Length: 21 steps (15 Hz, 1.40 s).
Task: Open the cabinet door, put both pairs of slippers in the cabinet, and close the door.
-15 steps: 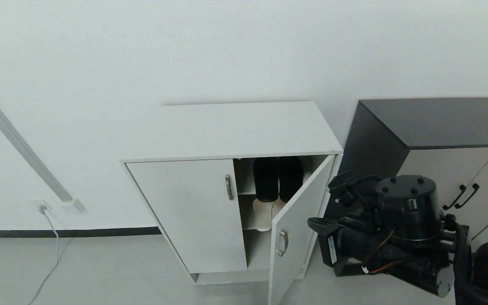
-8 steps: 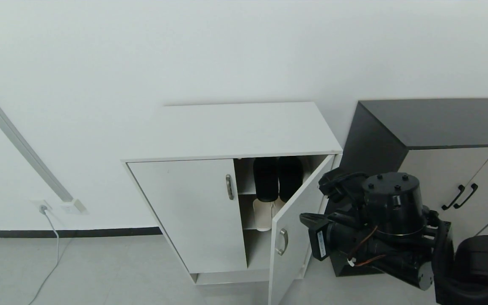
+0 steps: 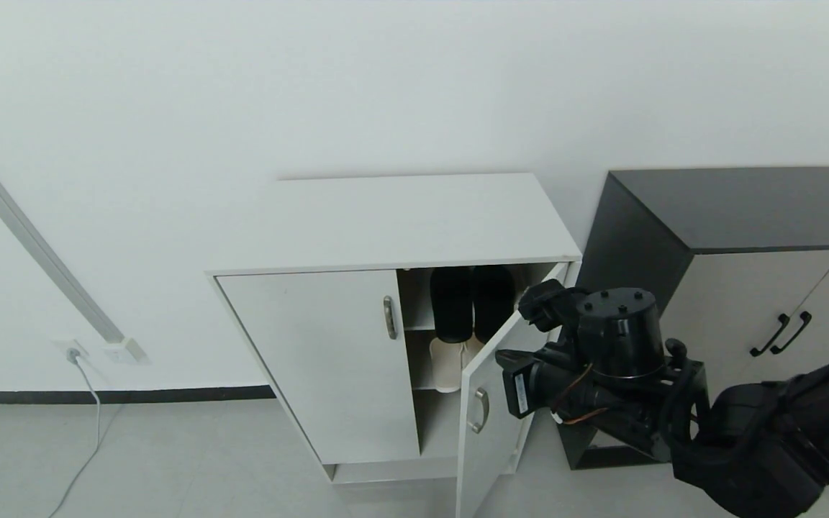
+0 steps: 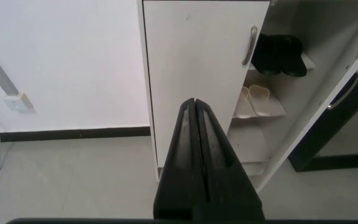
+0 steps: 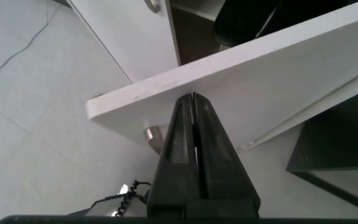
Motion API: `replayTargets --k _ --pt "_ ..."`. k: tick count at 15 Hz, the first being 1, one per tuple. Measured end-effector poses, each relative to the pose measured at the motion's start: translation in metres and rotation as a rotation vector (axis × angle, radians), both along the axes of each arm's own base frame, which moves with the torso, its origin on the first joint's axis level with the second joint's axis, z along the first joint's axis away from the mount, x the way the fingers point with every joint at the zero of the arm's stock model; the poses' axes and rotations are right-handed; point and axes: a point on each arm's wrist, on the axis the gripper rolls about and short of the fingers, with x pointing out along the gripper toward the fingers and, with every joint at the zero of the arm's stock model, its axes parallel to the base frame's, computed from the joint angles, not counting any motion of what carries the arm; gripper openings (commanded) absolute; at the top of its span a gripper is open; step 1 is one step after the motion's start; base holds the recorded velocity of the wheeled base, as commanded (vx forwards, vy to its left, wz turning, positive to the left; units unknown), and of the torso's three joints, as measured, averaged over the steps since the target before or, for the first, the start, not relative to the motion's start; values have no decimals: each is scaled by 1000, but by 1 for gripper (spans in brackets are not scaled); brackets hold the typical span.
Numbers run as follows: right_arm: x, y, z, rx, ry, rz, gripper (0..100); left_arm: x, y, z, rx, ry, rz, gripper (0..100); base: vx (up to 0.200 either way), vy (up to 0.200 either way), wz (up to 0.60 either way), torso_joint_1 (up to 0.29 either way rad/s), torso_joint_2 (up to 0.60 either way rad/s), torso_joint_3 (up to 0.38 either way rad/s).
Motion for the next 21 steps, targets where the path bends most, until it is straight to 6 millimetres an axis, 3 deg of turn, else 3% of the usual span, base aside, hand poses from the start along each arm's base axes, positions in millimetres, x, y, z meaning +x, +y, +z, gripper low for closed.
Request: replayTargets --k 9,21 --pt "45 20 -3 31 -57 -36 0 0 0 0 0 0 1 0 0 0 0 0 0 0" --pt "97 32 -21 42 -75 -93 0 0 0 0 0 0 1 0 0 0 0 0 0 0"
